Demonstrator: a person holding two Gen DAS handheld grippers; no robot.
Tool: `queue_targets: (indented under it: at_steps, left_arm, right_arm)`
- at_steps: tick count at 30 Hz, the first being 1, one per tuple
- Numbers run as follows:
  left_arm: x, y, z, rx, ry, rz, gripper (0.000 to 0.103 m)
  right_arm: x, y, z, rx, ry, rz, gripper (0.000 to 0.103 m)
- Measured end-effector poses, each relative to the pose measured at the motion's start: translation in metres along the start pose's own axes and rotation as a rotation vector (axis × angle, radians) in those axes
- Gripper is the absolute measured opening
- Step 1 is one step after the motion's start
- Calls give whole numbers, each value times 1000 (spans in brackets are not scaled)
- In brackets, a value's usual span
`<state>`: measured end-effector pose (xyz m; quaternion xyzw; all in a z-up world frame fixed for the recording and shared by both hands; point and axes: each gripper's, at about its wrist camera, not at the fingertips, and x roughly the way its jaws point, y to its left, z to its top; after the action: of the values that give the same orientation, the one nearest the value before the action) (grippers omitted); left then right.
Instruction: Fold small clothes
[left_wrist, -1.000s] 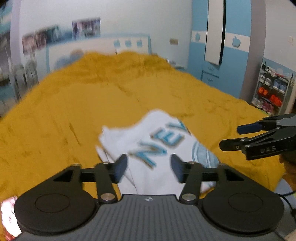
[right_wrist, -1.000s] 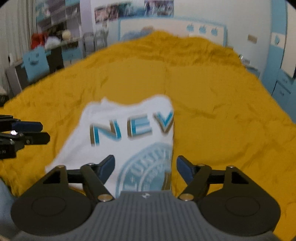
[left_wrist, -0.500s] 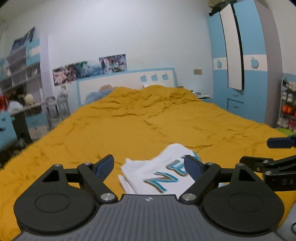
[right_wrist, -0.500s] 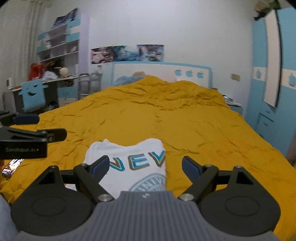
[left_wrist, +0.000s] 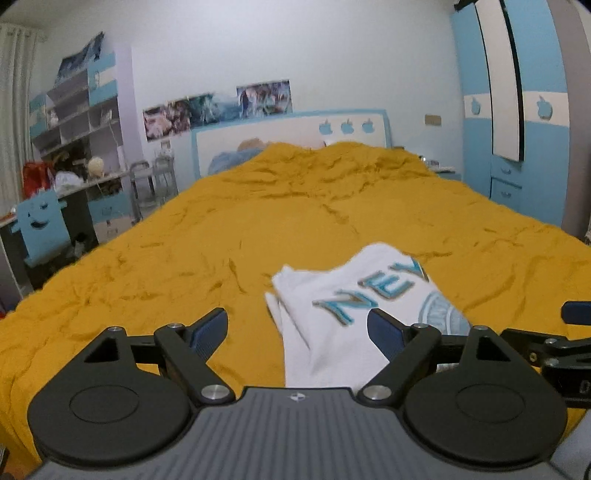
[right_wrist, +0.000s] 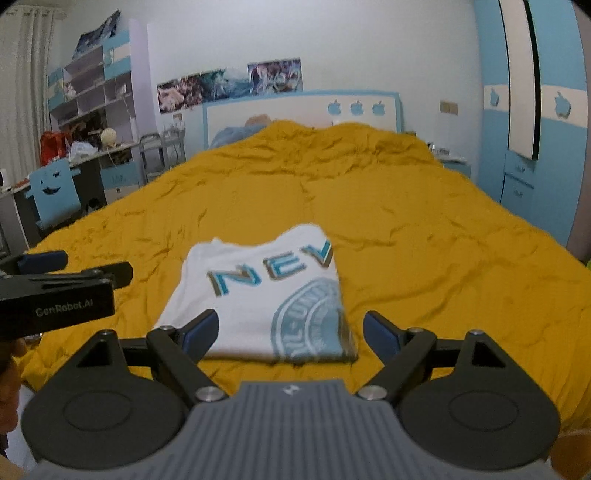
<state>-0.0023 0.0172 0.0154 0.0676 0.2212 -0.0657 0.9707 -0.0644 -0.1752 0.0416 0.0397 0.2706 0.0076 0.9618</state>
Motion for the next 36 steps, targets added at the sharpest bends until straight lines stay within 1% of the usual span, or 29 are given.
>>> queue_targets:
  at_steps: [2, 5, 10, 14, 16, 36]
  left_arm:
    - [-1, 0, -5, 4, 25, -21, 100]
    - [-2, -3, -11, 21, 63, -30, 100]
    - [6, 1, -19, -15, 145, -79, 100]
    - [11, 2, -24, -27, 205, -49, 100]
    - [11, 2, -26, -30, 221, -53, 100]
    - [7, 0, -25, -22, 224, -45, 100]
  right_arm:
    - [3, -1, -3, 24, 27, 10, 81]
    - [9, 0, -7, 28, 67, 11, 81]
    - [20, 1, -11, 14, 133, -7, 80]
    - [23, 3, -14, -3, 152, -6, 80]
    - [23, 5, -14, -17, 153, -10, 80]
    - [27, 2, -13, -26, 162, -8, 80]
